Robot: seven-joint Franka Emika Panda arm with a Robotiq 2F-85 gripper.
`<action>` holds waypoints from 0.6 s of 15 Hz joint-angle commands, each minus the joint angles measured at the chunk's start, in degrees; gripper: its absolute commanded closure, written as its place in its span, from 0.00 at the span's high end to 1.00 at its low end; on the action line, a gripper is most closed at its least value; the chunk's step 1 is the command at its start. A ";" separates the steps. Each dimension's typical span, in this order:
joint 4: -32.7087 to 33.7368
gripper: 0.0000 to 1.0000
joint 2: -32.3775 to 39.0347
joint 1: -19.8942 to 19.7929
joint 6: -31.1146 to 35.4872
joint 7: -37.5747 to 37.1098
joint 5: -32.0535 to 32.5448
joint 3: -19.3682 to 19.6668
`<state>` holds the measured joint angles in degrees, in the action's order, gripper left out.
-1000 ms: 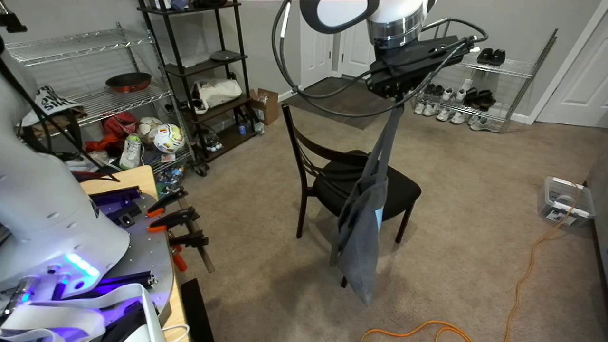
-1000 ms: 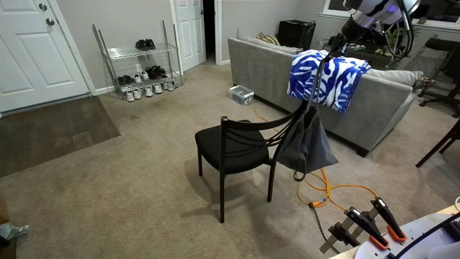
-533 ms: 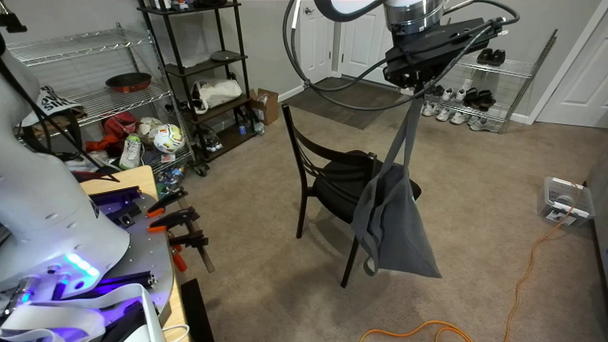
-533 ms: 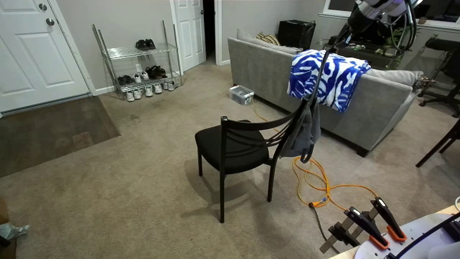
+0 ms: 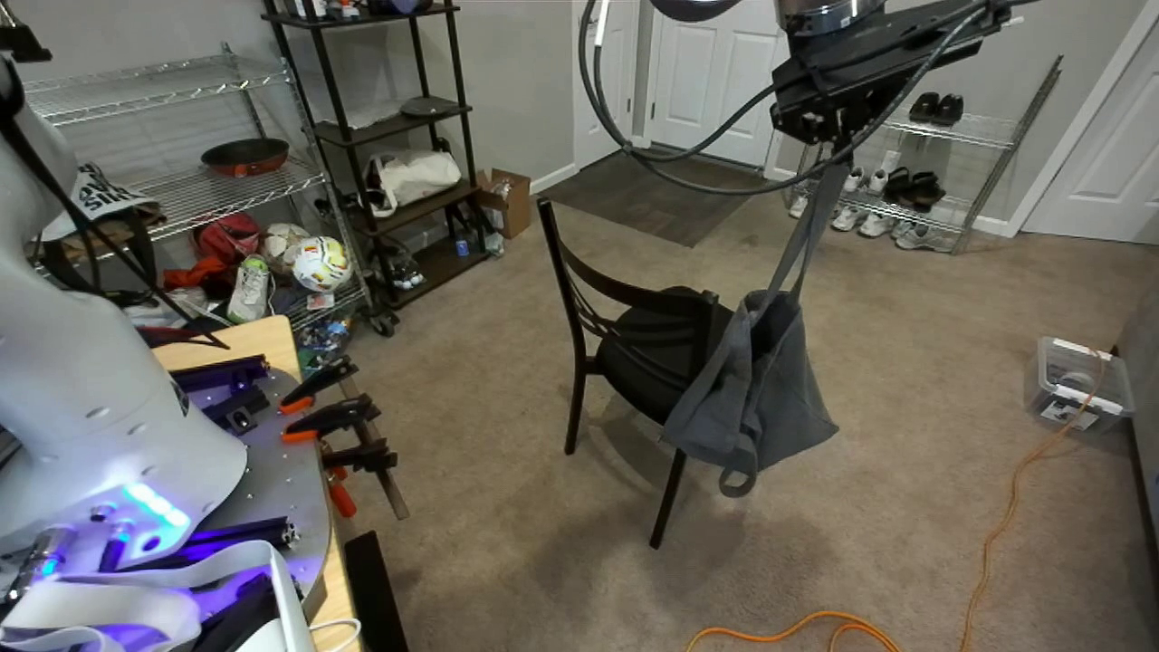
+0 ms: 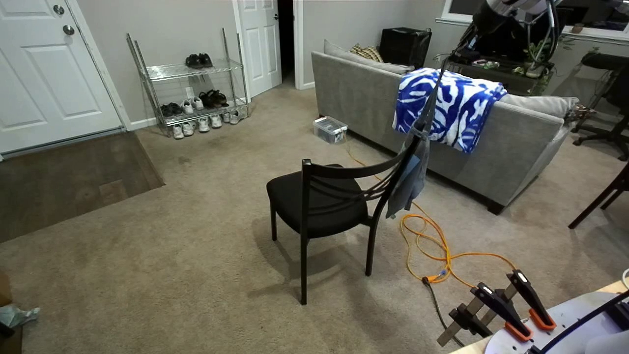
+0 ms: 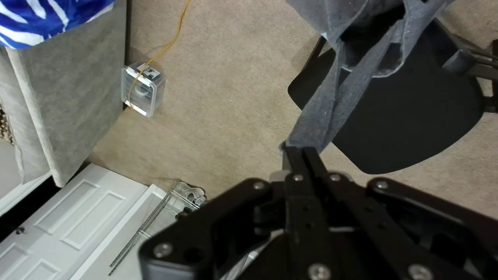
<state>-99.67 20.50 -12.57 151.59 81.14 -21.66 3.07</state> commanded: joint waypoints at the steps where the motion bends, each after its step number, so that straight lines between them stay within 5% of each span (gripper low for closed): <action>1: 7.49 0.01 6.91 -0.48 0.08 -7.48 4.49 -0.43; 9: 19.75 0.01 19.60 -0.76 0.08 -22.46 15.01 -0.11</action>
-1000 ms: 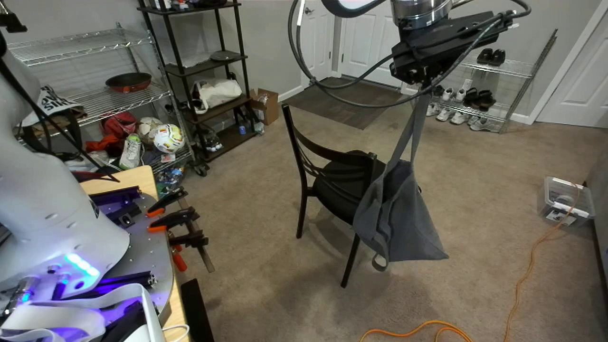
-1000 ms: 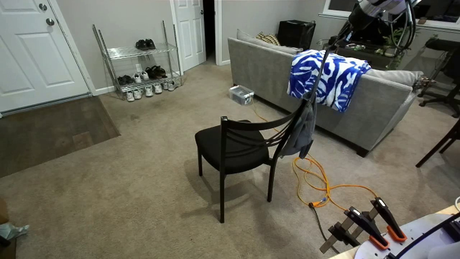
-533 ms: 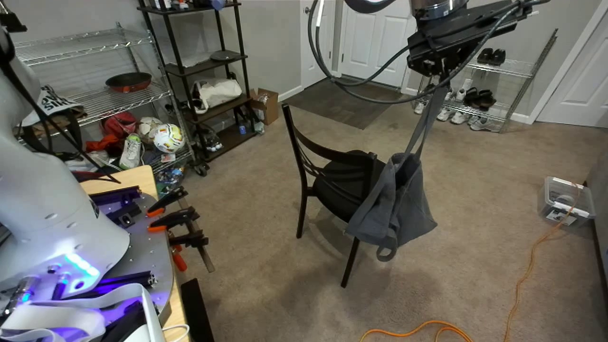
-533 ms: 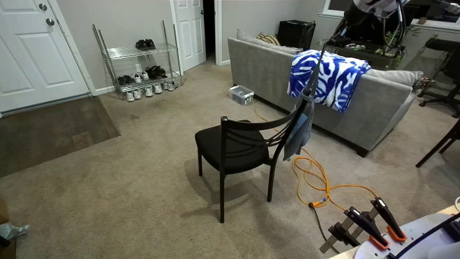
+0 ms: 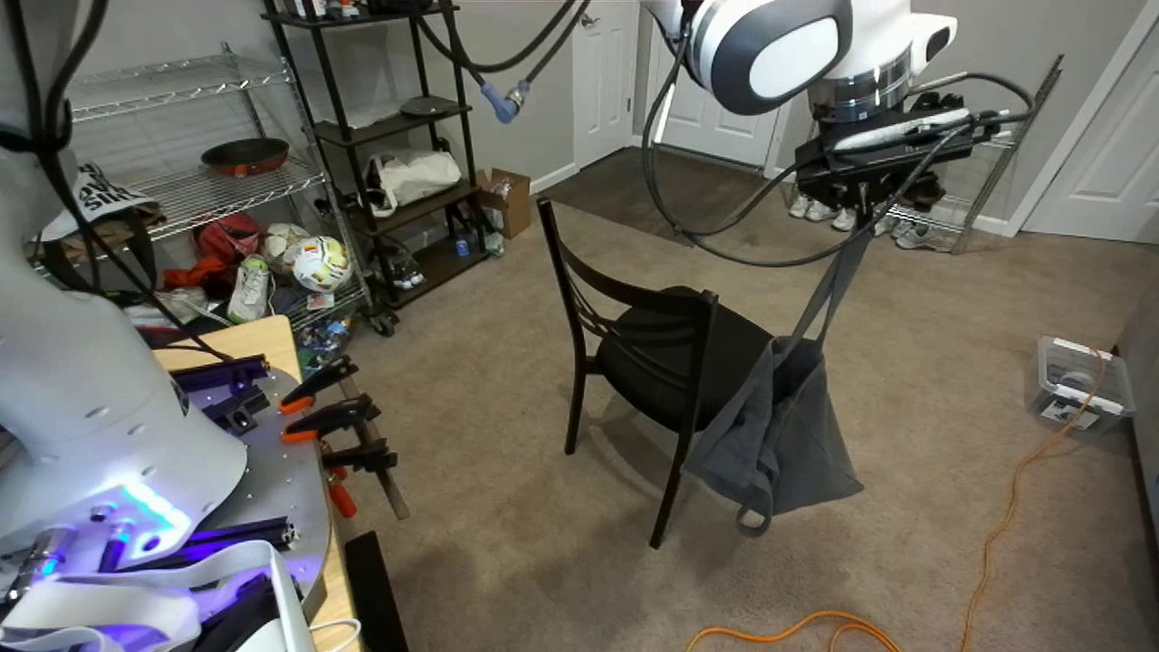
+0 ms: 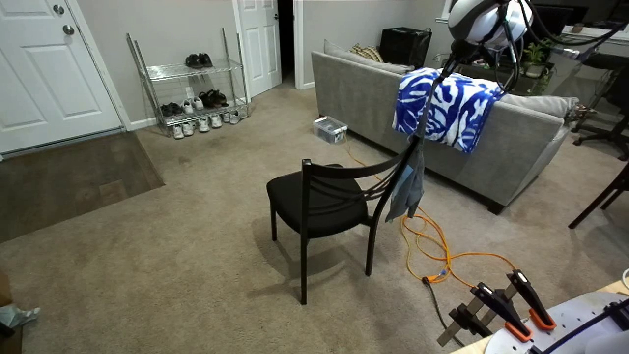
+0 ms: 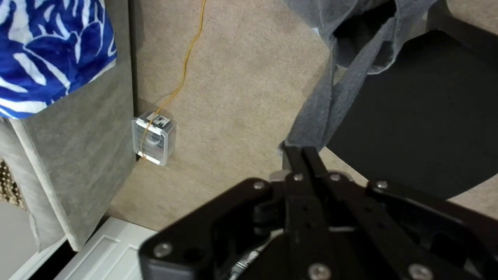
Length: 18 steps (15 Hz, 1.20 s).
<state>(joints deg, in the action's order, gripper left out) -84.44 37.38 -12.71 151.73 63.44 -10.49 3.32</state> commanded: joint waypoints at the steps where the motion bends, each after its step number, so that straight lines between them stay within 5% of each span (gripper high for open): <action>1: 5.60 0.01 3.48 -0.71 -0.18 -5.88 4.76 -0.49; 9: 7.30 0.01 2.90 -0.12 0.42 -10.02 8.93 -1.77; 18: -5.18 0.01 -2.68 5.64 6.81 -8.02 16.26 -6.25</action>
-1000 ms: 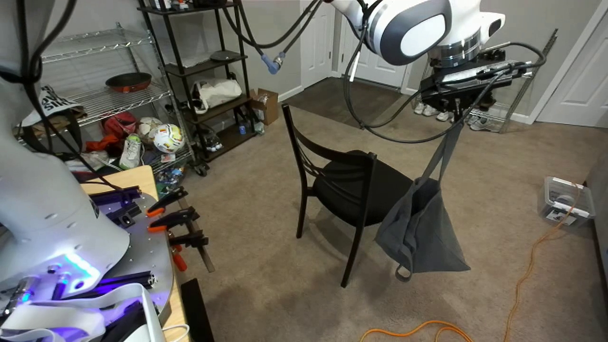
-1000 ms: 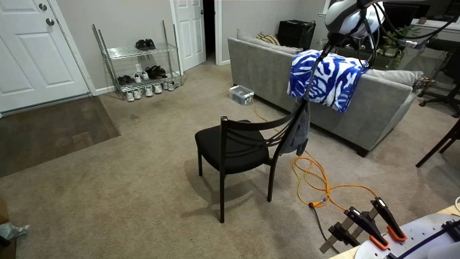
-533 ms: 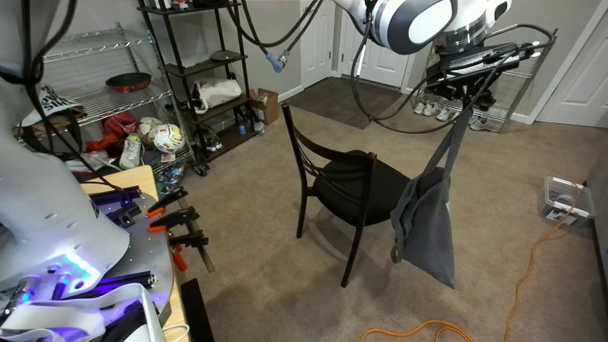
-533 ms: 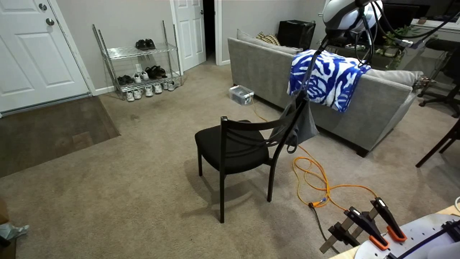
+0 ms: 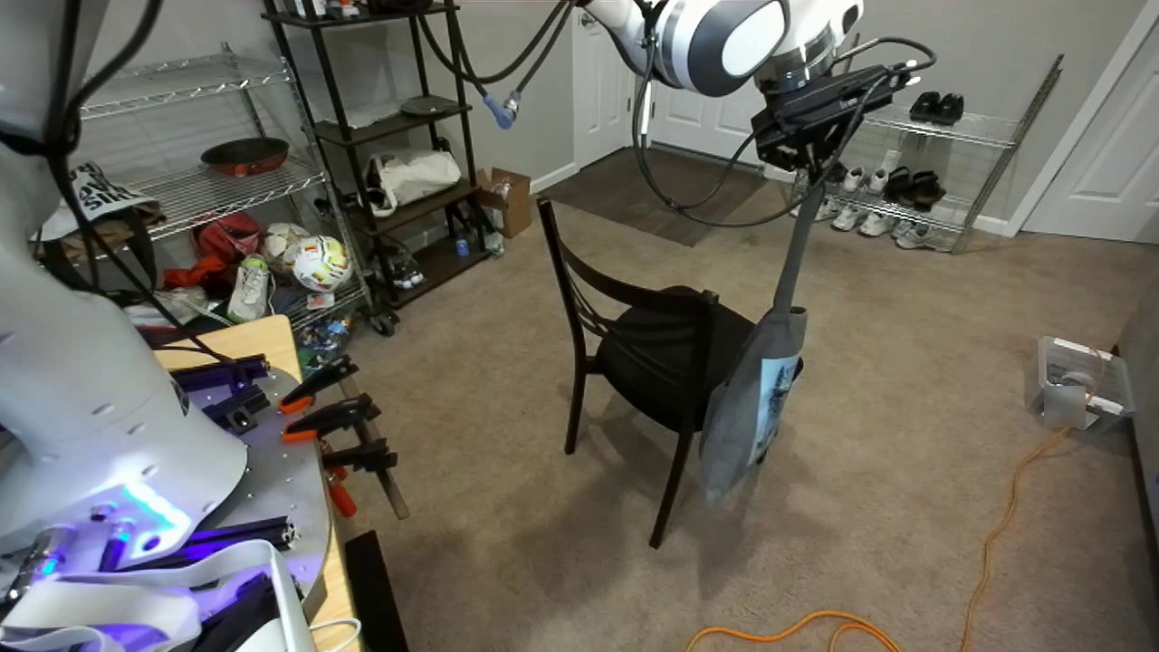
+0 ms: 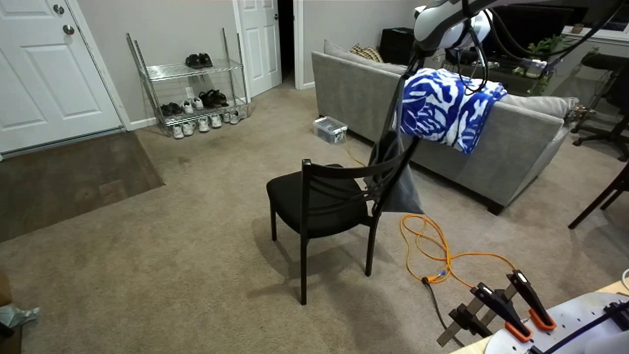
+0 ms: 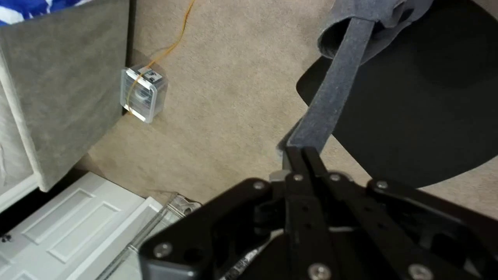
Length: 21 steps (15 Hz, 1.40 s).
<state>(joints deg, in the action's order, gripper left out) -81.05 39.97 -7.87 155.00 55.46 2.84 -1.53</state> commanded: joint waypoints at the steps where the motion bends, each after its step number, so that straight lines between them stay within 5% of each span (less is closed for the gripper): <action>1: -10.59 0.01 -6.16 0.95 4.69 0.43 3.45 -2.14; 12: -26.34 0.01 -15.33 -4.77 7.88 8.42 1.69 -9.42; 21: -32.17 0.01 -21.23 -9.57 6.76 20.68 -3.96 -12.08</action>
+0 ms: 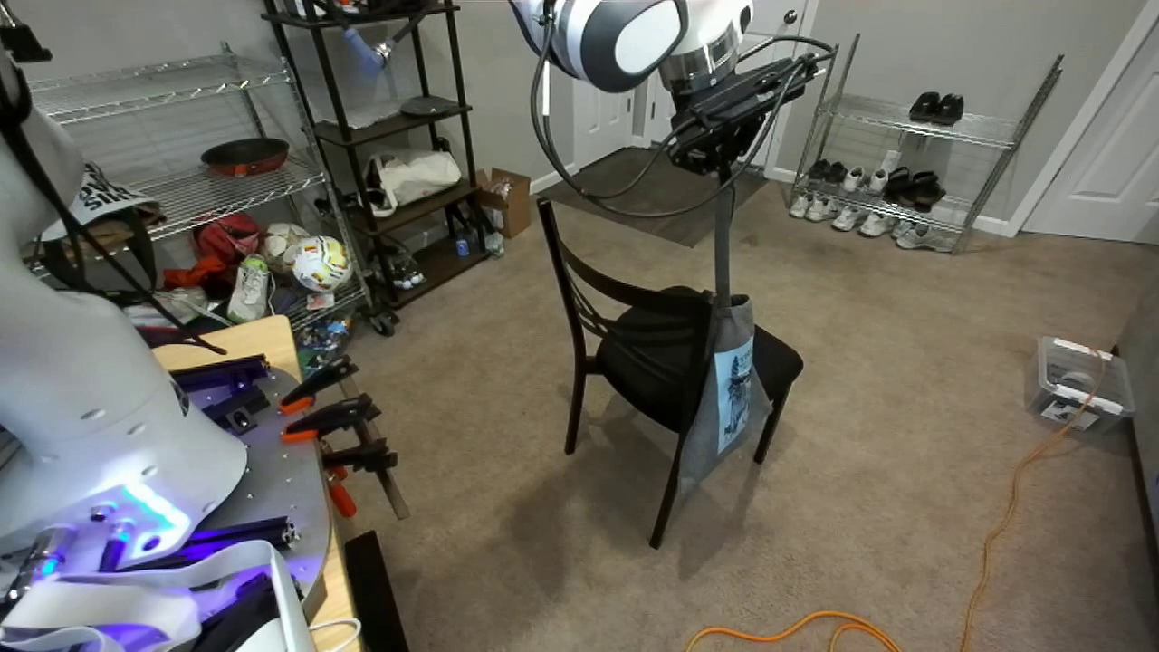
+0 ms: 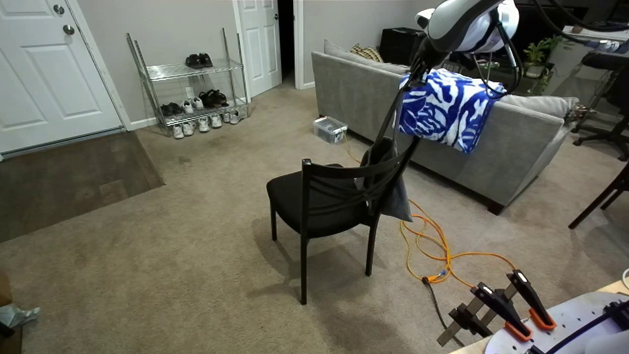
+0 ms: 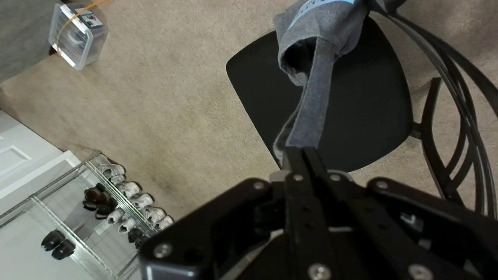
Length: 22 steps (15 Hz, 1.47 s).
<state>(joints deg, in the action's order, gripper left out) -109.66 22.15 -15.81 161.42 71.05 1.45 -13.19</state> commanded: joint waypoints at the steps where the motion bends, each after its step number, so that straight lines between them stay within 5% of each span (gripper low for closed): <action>1: -3.43 0.01 -3.40 -1.40 0.28 5.32 -2.51 0.66; 8: -4.10 0.01 -3.94 -2.14 0.06 5.85 -2.65 4.48; 22: -11.00 0.01 -8.35 -0.81 0.50 9.50 -3.57 3.72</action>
<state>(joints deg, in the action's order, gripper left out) -117.32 17.02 -16.77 161.37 76.72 0.19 -9.54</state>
